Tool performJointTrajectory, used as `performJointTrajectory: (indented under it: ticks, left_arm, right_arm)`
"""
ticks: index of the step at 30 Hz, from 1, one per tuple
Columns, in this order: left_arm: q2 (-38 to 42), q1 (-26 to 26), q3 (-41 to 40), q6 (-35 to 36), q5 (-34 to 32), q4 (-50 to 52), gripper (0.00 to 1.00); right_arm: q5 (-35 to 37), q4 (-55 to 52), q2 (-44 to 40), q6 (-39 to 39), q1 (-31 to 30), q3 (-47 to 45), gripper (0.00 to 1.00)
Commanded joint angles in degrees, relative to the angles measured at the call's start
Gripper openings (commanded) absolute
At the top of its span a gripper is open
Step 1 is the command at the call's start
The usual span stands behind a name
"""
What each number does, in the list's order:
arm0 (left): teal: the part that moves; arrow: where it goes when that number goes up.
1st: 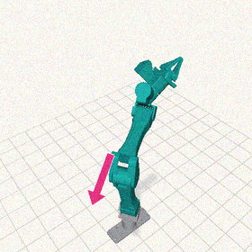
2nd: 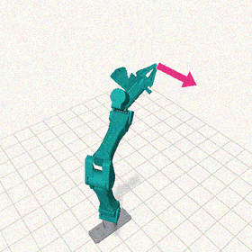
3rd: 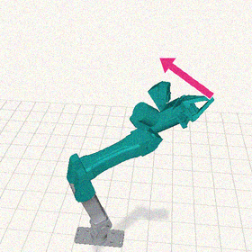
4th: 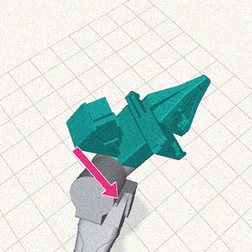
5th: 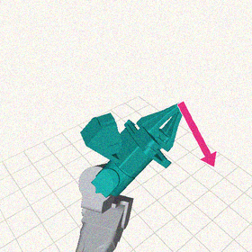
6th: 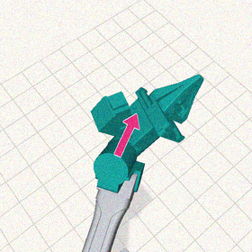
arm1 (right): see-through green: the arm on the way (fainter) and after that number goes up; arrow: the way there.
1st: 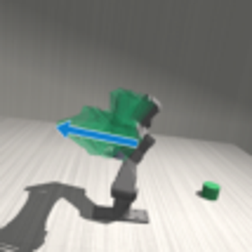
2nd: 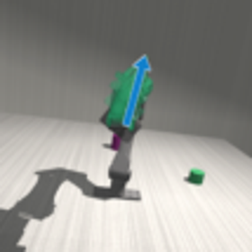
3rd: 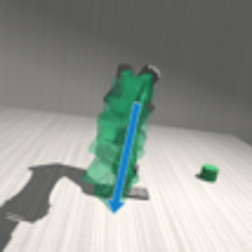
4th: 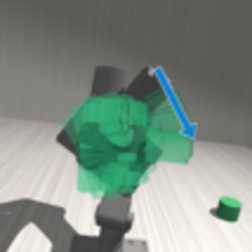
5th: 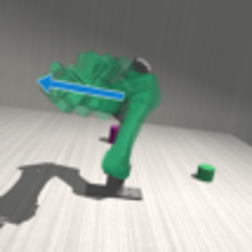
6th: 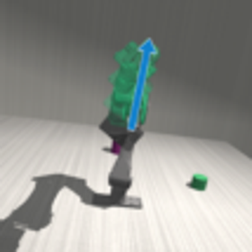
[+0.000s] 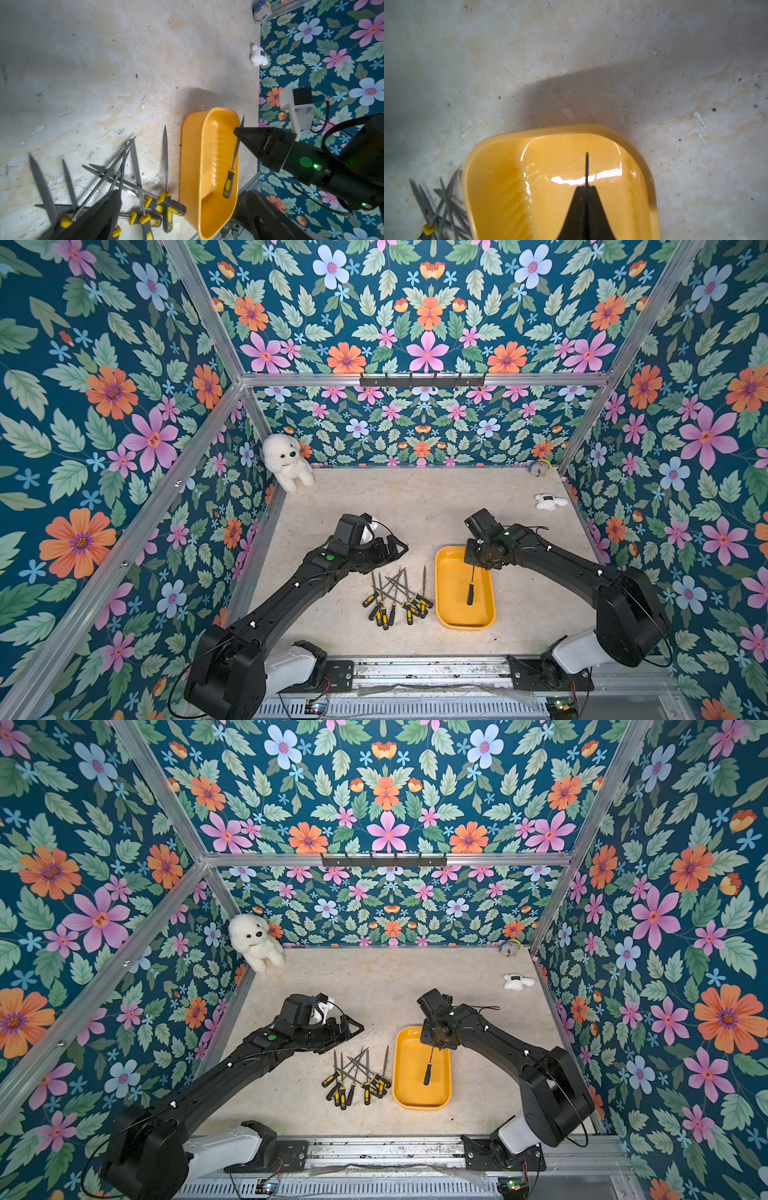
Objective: Put the file tool into the storage box
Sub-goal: Place the file tool in the storage box.
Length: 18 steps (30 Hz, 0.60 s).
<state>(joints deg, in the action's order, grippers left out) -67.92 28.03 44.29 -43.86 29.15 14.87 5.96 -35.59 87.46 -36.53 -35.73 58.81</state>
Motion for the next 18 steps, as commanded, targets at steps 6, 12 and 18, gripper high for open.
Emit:
performJointTrajectory:
  ticks: [6,12,18]
  left_arm:
    - [-0.5,0.0,-1.4,2.0,-3.5,1.1,0.99]
    - [-0.5,0.0,-2.9,1.8,-4.7,0.8,0.99]
    - [0.4,-0.1,-4.9,1.0,-5.5,0.3,0.99]
  right_arm:
    - [3.1,1.2,0.8,3.3,-1.5,-2.6,0.00]
    - [2.9,1.8,2.4,4.7,-2.6,-3.7,0.00]
    - [4.1,2.6,4.0,4.9,-3.9,-4.5,0.00]
